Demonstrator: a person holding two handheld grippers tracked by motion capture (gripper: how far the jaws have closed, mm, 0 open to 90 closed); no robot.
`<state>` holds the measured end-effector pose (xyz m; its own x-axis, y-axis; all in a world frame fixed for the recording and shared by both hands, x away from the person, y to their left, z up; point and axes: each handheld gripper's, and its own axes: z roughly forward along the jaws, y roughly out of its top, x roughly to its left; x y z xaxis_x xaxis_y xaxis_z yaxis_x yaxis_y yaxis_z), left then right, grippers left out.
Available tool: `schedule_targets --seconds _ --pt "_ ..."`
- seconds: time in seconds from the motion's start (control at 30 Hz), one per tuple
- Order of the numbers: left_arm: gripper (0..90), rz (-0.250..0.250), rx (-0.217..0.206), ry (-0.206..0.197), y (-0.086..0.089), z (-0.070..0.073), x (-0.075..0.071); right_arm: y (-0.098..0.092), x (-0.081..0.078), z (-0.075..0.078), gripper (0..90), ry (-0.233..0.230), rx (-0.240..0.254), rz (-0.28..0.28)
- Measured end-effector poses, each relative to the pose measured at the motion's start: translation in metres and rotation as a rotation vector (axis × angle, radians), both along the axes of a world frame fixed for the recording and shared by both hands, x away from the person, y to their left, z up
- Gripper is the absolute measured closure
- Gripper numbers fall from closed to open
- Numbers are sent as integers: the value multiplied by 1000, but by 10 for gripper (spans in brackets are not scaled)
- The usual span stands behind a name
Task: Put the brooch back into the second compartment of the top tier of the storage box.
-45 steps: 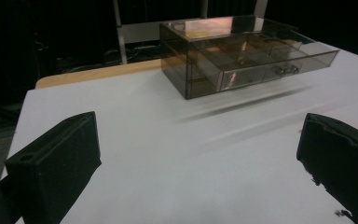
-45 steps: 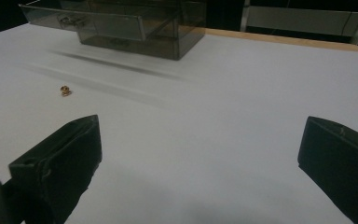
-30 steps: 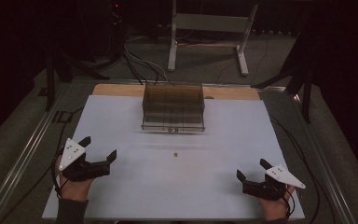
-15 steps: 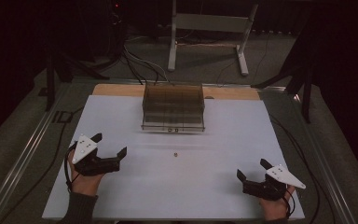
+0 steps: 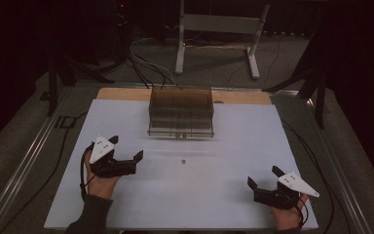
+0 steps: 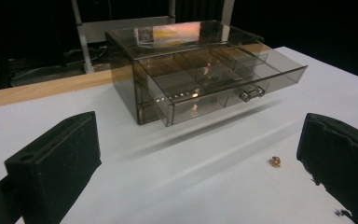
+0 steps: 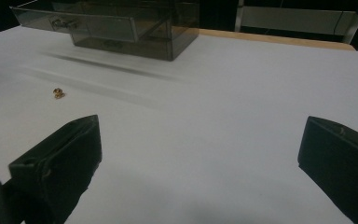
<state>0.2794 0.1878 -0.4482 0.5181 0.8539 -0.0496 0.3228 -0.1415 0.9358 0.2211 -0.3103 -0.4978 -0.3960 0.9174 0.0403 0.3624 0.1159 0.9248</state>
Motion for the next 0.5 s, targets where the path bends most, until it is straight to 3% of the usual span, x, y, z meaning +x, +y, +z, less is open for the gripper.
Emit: schedule_targets --seconds 0.5 --pt "1 -31 -7 23 -20 -7 15 -1 0 0 1 6 4 -4"
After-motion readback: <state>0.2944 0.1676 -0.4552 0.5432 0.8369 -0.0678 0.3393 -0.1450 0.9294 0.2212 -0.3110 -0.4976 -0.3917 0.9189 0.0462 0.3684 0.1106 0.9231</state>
